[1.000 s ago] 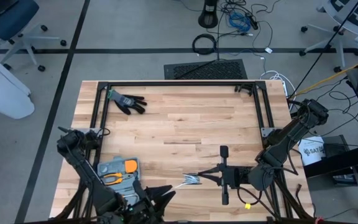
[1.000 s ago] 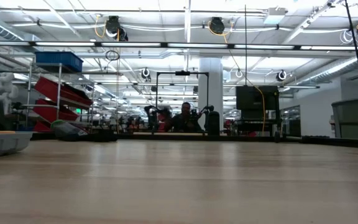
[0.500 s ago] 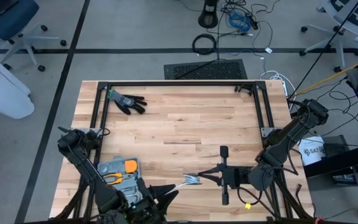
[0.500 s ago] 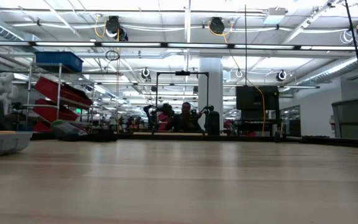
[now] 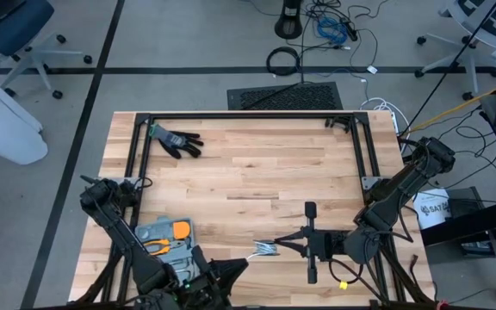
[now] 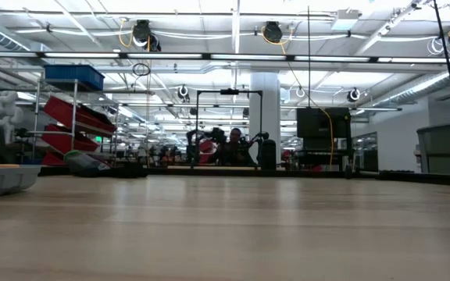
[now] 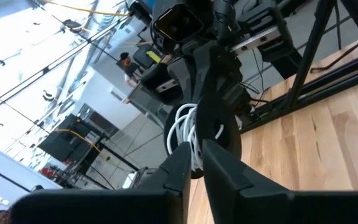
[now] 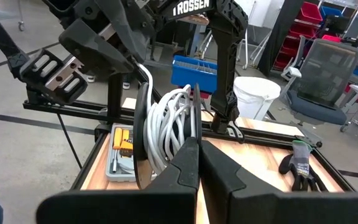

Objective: Coil cords
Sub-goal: Coil the white cable wire into the spool

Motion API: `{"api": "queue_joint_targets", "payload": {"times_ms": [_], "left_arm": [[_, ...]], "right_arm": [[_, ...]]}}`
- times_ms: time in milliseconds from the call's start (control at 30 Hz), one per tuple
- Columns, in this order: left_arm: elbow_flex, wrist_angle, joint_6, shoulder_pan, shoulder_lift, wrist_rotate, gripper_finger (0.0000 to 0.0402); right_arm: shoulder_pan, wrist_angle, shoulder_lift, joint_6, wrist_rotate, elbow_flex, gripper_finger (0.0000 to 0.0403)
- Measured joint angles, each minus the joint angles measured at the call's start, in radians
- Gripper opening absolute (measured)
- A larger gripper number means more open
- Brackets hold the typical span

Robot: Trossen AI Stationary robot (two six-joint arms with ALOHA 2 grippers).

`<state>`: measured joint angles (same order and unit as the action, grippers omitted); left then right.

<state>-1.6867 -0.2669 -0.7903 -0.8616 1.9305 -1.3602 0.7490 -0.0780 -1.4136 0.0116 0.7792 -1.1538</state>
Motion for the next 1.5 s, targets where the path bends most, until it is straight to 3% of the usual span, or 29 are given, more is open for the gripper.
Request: {"api": "queue_joint_targets", "payload": {"times_ms": [367,667,900,1500], "left_arm": [[0.000,0.055,0.064,0.004,0.000,-0.003,0.0015],[0.000,0.077,0.078,0.004,0.000,-0.009,0.0087],[0.000,0.076,0.079,0.004,0.000,-0.010,0.0097],[0.000,0.127,0.150,0.016,0.000,-0.005,0.0013]], "right_arm": [[0.005,0.000,0.000,0.000,0.000,0.000,0.0000],[0.012,0.000,0.000,0.000,0.000,0.000,0.0000],[0.012,0.000,0.000,0.000,0.000,0.000,0.0000],[0.012,-0.001,0.000,0.000,0.000,0.000,0.0000]]}}
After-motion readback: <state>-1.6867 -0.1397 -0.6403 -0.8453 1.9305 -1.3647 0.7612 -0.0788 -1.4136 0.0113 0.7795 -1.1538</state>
